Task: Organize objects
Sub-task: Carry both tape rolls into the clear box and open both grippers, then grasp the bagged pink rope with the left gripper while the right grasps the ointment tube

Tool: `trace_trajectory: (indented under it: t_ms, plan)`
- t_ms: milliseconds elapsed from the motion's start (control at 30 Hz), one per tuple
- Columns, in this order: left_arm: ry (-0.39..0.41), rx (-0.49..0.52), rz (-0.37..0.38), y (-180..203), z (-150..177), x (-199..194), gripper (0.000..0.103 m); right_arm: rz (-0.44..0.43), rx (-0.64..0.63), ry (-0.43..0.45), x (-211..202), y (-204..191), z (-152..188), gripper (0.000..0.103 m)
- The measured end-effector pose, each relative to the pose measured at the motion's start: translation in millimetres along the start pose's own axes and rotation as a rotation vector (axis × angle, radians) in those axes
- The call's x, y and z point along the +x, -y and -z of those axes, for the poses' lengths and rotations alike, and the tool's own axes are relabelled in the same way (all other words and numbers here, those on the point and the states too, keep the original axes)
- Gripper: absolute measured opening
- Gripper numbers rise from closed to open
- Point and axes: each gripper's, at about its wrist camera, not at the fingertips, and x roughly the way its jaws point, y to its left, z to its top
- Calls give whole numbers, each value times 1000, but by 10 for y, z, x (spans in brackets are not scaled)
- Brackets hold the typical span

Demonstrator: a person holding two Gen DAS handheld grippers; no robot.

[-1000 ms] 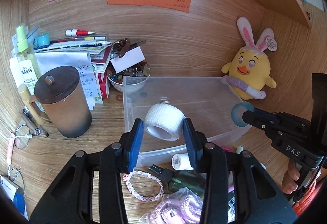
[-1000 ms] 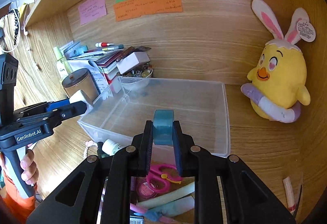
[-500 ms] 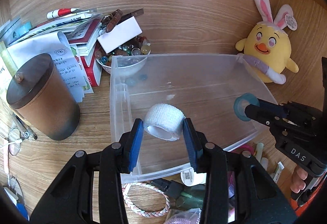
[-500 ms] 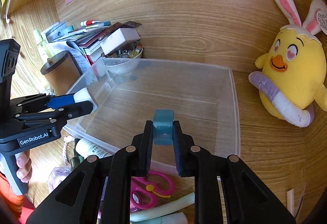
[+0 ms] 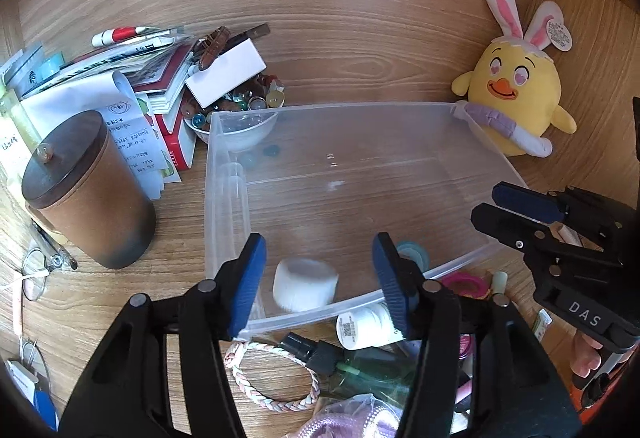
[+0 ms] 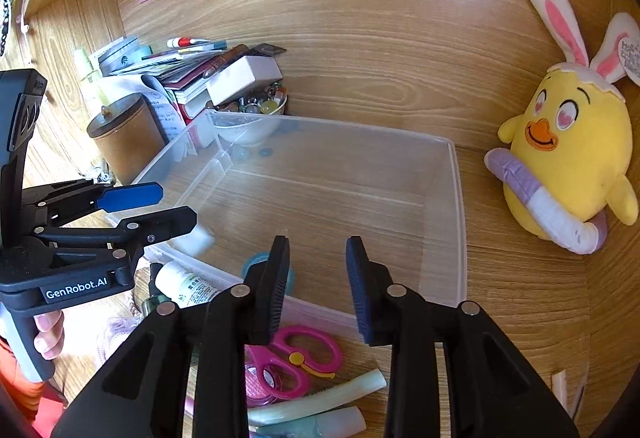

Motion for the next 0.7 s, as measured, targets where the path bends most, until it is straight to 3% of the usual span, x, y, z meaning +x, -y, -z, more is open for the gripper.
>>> trace_trajectory:
  t_ms: [133,300,400,533,700]
  plan:
    - [46,9,-18,39,35,-195,73,15,-1,44,-180,7,37,44]
    - [98,5,-31,72,170,-444,96,48,8,100,-468,49,148,62]
    - [88,20,-23,115,305,-516,97,72,22,127,-636,95,268,73]
    - [53,45,-24,184,545,-541,97,114,33,123,-776,152,498,77]
    - [26,36,33,289,829,-569,97,203,16,76,-818,174,850,79]
